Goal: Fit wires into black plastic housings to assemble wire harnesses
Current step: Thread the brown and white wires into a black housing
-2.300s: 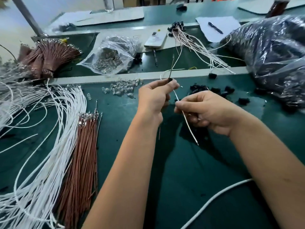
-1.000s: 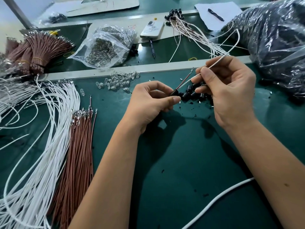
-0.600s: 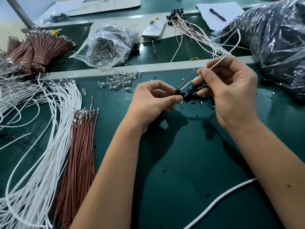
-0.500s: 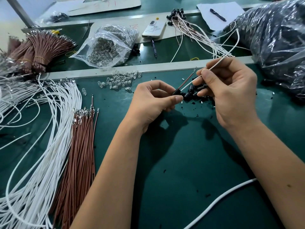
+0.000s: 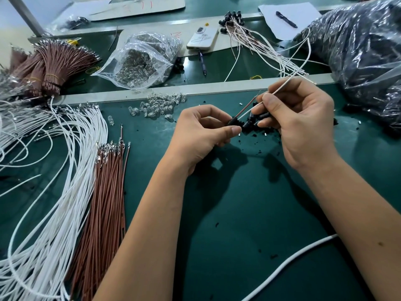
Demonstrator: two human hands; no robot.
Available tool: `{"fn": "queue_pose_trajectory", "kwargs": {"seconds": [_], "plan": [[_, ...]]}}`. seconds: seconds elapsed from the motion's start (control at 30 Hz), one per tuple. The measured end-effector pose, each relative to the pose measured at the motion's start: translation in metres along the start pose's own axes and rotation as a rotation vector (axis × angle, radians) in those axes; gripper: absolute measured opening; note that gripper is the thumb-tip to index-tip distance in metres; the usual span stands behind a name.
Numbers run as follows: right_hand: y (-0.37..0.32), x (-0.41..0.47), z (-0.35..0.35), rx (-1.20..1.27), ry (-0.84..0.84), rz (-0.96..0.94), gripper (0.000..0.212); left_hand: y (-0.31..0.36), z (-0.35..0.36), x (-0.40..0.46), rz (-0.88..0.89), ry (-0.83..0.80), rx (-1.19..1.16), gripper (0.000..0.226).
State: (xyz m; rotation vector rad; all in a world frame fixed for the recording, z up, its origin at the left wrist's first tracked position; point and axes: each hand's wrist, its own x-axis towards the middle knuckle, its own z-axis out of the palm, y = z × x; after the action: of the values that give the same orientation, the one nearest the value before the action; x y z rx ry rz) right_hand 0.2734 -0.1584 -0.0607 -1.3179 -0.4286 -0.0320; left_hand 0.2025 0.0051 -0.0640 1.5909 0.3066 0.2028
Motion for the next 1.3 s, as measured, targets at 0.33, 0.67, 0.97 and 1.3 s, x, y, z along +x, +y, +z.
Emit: {"fn": "queue_pose_trajectory", "kwargs": {"seconds": [0.33,0.67,0.97,1.3], "plan": [[-0.0002,-0.002,0.0017,0.001,-0.017,0.027,0.01,0.0015,0.0011,-0.0007,0.039,0.025,0.048,0.021],[0.0046,-0.0025,0.0004,-0.067,-0.086,0.211,0.014,-0.0005,0.0018,-0.0004,0.075,0.063,0.091,0.02],[0.0062,0.0005,-0.0037,-0.1,-0.036,0.192,0.014,-0.0029,0.0006,0.0012,0.118,0.049,0.096,0.018],[0.0079,-0.0021,-0.0011,-0.114,-0.084,0.225,0.013,-0.0006,0.0045,-0.0011,0.146,0.051,0.109,0.017]]}}
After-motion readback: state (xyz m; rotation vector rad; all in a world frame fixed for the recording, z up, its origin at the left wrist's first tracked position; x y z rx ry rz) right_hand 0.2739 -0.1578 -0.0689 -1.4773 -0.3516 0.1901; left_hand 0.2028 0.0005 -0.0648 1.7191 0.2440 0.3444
